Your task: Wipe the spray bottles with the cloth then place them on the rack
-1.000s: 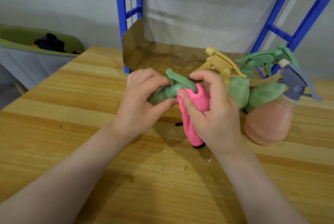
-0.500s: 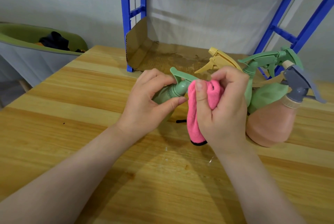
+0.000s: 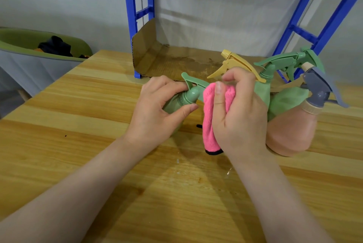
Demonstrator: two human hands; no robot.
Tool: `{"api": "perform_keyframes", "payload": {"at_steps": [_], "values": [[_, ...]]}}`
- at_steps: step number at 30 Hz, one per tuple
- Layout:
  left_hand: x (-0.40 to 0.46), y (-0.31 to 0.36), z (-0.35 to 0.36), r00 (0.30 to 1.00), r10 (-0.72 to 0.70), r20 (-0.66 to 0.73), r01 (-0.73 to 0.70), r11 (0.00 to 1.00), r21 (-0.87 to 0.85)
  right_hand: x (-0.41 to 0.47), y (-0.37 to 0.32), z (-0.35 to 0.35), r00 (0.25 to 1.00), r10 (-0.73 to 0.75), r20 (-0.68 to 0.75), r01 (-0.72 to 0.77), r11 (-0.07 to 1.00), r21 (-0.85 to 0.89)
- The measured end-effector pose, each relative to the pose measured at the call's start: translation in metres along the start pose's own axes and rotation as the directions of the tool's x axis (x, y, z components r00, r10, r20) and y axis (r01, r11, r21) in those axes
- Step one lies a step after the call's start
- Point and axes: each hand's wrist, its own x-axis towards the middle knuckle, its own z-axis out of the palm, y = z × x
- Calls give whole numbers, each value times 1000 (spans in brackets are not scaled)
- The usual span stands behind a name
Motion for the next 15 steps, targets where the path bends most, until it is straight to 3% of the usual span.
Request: {"api": "perform_keyframes", "payload": {"at_steps": [5,9,15], "values": [[2,-1,-2,993,-112,-37,110,993,-53,2,6,-3,987,28,159,-49,990,131],[6,0,-7,986,-161,-42,152,975,-162,-2,-3,2,959,158,237,-227,927,299],[2,2,0,997,-70,-21,66,985,-159,-9,-11,10,956,244,163,-293,833,469]]}}
